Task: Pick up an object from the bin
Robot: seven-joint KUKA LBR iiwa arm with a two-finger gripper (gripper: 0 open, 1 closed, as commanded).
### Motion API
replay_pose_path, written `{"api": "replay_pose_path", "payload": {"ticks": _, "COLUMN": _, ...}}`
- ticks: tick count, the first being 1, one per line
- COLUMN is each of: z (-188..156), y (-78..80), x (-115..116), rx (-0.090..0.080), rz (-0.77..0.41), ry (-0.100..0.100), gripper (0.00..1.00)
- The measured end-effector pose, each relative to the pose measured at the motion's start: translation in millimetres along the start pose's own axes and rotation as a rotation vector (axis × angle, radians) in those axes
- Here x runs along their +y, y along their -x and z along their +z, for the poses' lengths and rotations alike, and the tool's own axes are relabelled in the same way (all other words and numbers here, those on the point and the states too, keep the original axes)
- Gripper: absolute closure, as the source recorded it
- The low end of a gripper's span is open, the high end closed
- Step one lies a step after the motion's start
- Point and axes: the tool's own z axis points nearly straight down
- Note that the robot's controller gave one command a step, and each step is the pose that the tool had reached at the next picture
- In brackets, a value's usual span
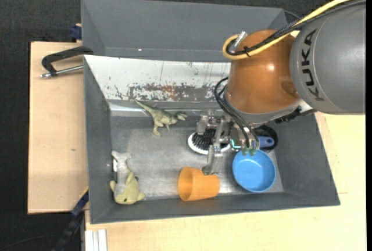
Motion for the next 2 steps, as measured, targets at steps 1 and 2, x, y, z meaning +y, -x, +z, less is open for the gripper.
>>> {"api": "replay_pose_path", "payload": {"ticks": 1, "z": 46.7, "y": 36.2, "x": -30.1, "rx": -0.005, "rz": -0.04, "ry": -0.001, "gripper": 0.0}}
{"api": "replay_pose_path", "payload": {"ticks": 2, "z": 60.7, "y": 46.3, "x": -3.1, "rx": -0.011, "rz": -0.213, "ry": 0.0, "gripper": 0.0}}
